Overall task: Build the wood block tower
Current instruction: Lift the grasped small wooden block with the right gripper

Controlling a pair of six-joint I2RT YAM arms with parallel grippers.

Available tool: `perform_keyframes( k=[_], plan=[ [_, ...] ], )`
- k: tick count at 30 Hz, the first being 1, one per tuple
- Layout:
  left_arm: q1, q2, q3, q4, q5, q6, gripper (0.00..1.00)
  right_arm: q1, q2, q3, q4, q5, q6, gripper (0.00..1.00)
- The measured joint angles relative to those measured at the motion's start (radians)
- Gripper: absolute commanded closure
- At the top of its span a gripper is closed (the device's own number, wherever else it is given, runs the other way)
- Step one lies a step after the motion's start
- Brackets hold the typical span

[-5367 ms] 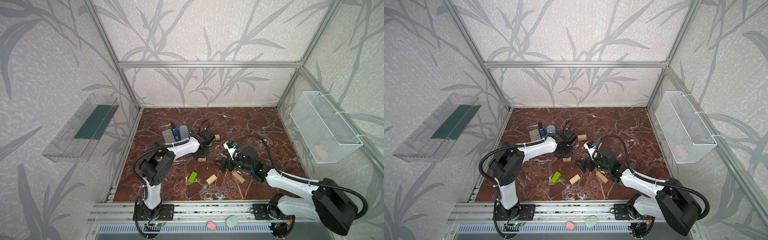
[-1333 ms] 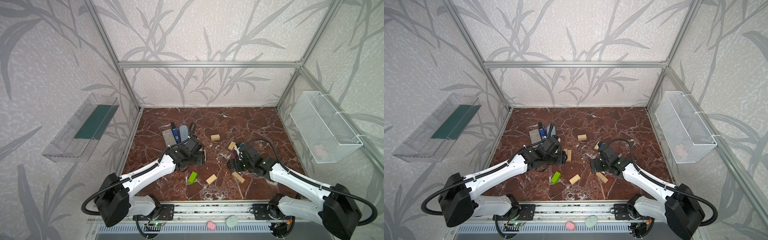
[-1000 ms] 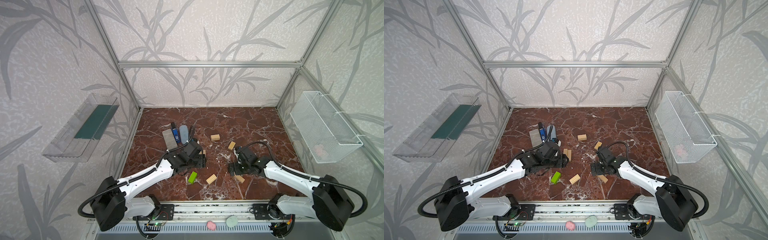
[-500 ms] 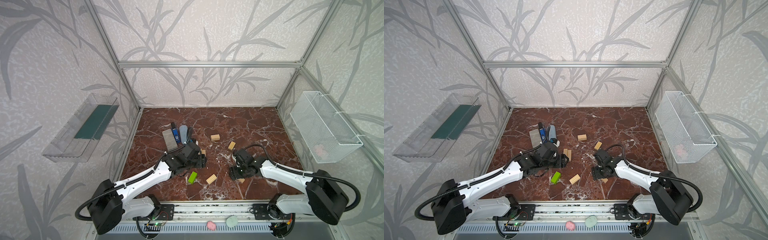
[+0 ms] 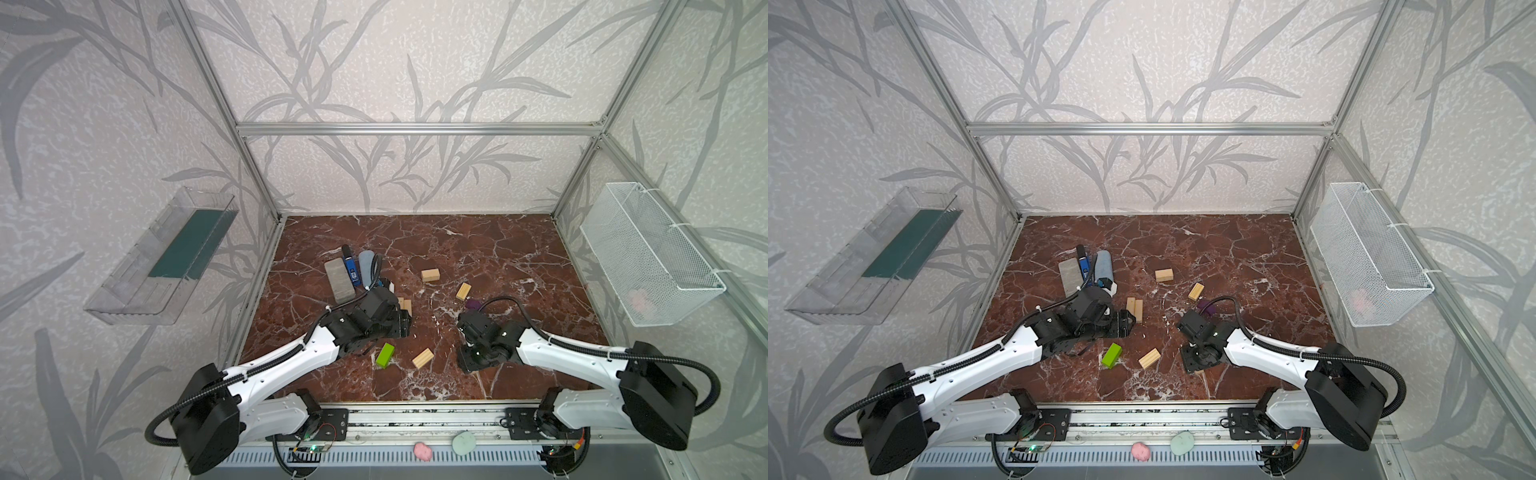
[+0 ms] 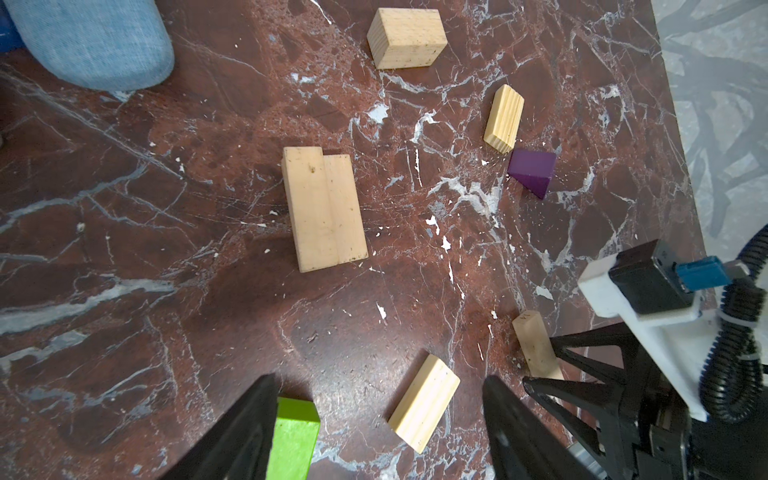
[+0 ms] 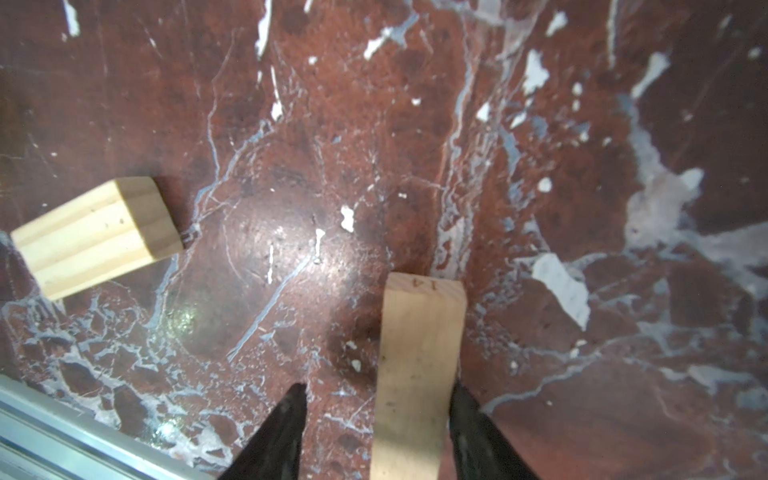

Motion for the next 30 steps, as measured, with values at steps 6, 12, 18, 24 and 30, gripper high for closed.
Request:
perform_keyframes(
  k=[6, 12, 18, 24, 30],
  plan=[
    [0.000, -0.033, -0.011, 0.004, 0.000, 0.000, 0.23, 0.002, 0.007, 0.002, -0.016, 0.044, 0.069, 0.51],
    [0.000, -0.042, -0.016, 0.006, 0.002, 0.001, 0.23, 0.024, 0.060, 0.032, -0.032, 0.072, 0.106, 0.56],
    [0.000, -0.043, -0.016, 0.006, 0.004, 0.008, 0.23, 0.052, 0.101, 0.069, -0.051, 0.100, 0.122, 0.62],
    [0.000, -0.047, -0.016, 0.006, 0.009, 0.009, 0.23, 0.082, 0.139, 0.103, -0.091, 0.141, 0.137, 0.64],
    [0.000, -0.055, -0.023, 0.006, 0.011, 0.011, 0.22, 0.098, 0.164, 0.109, -0.104, 0.163, 0.148, 0.65]
  ],
)
